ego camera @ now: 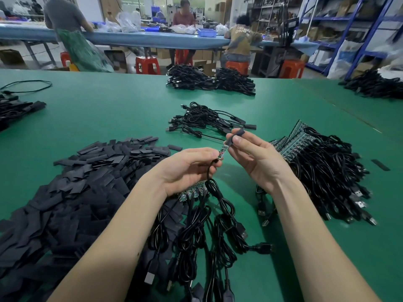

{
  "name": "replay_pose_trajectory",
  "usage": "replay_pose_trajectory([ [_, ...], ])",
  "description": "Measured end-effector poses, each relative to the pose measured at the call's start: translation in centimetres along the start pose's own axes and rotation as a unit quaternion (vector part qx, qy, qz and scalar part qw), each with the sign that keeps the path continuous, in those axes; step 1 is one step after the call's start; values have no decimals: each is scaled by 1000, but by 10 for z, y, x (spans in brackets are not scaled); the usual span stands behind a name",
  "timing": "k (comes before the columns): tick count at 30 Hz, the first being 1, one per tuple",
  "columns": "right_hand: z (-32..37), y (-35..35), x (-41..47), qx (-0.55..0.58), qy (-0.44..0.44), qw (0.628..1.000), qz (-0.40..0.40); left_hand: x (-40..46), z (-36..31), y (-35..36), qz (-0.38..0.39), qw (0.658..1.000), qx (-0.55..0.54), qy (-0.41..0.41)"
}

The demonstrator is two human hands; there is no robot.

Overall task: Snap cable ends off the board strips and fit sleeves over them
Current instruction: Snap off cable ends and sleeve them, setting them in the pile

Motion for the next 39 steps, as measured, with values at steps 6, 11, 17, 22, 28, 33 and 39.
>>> replay_pose_trajectory([
  [6, -11, 5, -9, -54, 66, 994, 71, -11, -13, 2, 53, 986, 142, 76],
  [11, -10, 13, -15, -77, 49, 987, 134, -16, -15, 1, 81, 975, 188, 91],
  [17, -16, 14, -20, -60, 68, 983, 157, -19, -14, 2, 104, 974, 181, 88],
  [22, -10, 21, -21, -125, 34, 977, 169, -12, -14, -8, 61, 977, 181, 92],
  [28, 0, 9, -5, -106, -15, 993, 56, -1, -28, -13, -49, 975, 140, 166],
  [33, -4, -9, 5, -43, 2, 998, -41, 1, -39, -17, -108, 925, 243, 270],
  [39, -3, -14, 8, -39, 4, 998, -57, -1, -42, -15, -119, 911, 232, 319],
])
Point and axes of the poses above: each hand's wrist, its own x-axis towards the middle knuckle, its own y-axis out of the palm, z = x × y, the point moved 9 cm from there along x, towards the middle knuckle, and after that the axes turned 14 degrees about -z, right-handed, at the moved point
